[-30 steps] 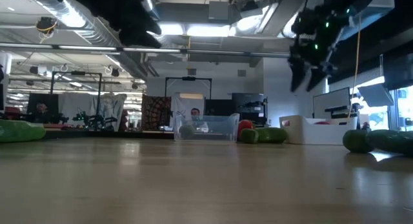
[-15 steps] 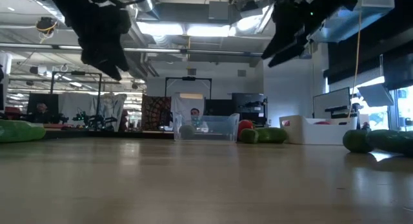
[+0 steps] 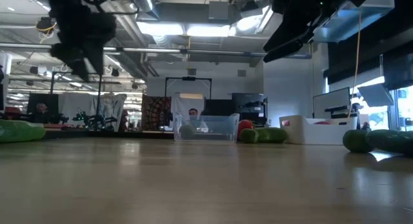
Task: Sort produce into baskets
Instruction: Put the green cucumber into the black bin
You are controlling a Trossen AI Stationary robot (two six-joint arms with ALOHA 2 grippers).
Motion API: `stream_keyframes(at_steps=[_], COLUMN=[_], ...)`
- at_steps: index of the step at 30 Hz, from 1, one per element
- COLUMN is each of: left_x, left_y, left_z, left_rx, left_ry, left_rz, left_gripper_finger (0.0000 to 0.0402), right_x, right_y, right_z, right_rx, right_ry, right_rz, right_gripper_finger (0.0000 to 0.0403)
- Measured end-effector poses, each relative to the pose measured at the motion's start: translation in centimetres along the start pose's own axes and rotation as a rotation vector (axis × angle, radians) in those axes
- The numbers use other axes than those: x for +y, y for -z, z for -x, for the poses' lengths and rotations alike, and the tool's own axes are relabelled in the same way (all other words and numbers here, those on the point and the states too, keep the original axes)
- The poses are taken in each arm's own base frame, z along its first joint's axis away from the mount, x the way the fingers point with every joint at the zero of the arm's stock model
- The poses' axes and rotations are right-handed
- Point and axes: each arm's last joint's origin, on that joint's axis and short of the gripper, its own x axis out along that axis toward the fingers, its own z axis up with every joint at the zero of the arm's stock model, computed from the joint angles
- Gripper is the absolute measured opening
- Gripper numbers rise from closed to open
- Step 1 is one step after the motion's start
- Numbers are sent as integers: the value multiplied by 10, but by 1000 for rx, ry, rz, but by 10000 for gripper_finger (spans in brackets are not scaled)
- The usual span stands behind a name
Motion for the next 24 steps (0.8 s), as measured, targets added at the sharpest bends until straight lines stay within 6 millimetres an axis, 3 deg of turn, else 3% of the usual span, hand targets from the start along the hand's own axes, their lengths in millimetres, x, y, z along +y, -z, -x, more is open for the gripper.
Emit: stream_keyframes(at_steps=[5,13,20,24], left_x=[11,4,-10,-8], left_y=[7,1,-8,-10], left_z=[-6,-30,-52,-62], left_rx=[135,176,157,208], left_ry=[-165,-326,-302,-358], left_rz=[111,-11,-76,-60], left_gripper_finger=[290,290,290,290], right_x=[-1,-1,-1,-1], right_y=[0,2,4,4], right_z=[0,-2,-2,-2], right_rx=[0,20,41,45], right_ry=[4,7,8,8], right_rz=[-2,3,4,3], right_gripper_finger=[363,363,363,363])
